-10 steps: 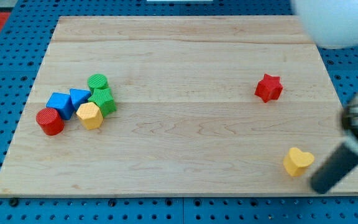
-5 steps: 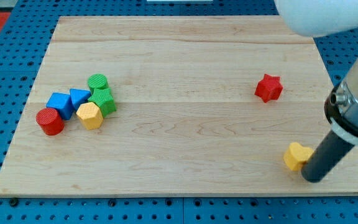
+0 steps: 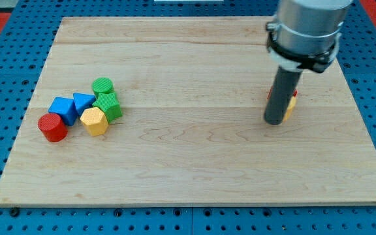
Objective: Slide the heart into the red star
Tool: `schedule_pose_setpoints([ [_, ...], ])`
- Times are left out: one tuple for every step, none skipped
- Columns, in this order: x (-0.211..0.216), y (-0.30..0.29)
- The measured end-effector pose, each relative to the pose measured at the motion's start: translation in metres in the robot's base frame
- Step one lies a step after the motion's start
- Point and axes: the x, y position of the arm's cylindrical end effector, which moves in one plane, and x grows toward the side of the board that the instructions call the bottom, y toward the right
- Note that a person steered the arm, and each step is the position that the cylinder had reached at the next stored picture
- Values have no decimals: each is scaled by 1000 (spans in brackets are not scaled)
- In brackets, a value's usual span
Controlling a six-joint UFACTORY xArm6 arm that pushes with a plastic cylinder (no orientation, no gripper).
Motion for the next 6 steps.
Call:
schedule_pose_setpoints([
  [-27, 7],
  [-58, 7],
  [-13, -53],
  [85, -130],
  [99, -270],
  [76, -351],
])
